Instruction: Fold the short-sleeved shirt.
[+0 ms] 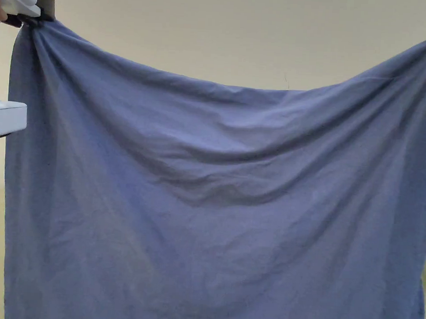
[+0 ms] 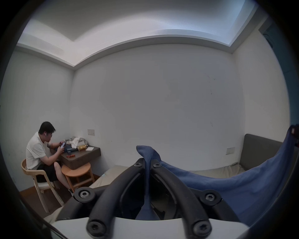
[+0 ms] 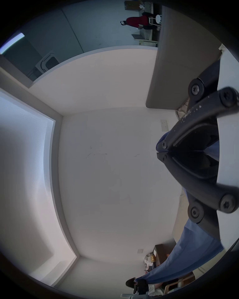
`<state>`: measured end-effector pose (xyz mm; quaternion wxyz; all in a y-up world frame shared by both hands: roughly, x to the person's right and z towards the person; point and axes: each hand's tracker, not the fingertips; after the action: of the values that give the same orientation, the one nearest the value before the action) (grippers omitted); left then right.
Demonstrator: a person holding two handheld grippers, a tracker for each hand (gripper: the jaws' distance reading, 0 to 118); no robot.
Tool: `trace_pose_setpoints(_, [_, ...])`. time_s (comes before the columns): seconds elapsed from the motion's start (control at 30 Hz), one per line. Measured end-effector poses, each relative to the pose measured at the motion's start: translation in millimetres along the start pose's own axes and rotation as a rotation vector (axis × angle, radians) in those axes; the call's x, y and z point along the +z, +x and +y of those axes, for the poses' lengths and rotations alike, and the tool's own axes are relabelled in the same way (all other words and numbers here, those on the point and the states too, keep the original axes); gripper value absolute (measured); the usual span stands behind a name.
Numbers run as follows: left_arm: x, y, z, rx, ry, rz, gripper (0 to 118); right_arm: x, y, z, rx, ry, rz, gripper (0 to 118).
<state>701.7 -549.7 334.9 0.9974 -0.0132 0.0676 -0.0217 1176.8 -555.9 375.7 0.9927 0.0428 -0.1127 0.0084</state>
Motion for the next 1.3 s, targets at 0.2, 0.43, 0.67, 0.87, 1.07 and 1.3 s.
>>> trace_pose_setpoints(0.2, [-71.6,9.4,-13.1,-0.007,0.020,0.037,4,-45.7,-12.8,13.5,-0.014,0.037,-0.031,2])
trace_pose_setpoints(0.43, [-116.4,31.8,-27.8,-0.011,0.030,0.039,4,-83.2,-21.5,4.4,-0.027,0.064,-0.045,2])
trace_pose_setpoints(0.67, [-149.8,45.0,-80.1,-0.030,-0.062,0.023,4,-112.8,-19.7,-45.3,-0.060,-0.014,-0.061,2])
trace_pose_setpoints(0.87, [-165.8,52.5,-144.1,-0.048,-0.178,-0.010,4,-120.9,-12.3,-109.3,-0.099,-0.152,-0.041,2])
trace_pose_setpoints(1.07, [-147.1,65.5,-229.5,-0.087,-0.362,-0.053,4,-105.5,-8.2,-198.7,-0.138,-0.325,-0.036,2])
trace_pose_setpoints(1.3, [-107.2,64.7,-306.4,-0.088,-0.533,-0.116,4,-51.5,-3.3,-283.7,-0.164,-0.478,0.014,2])
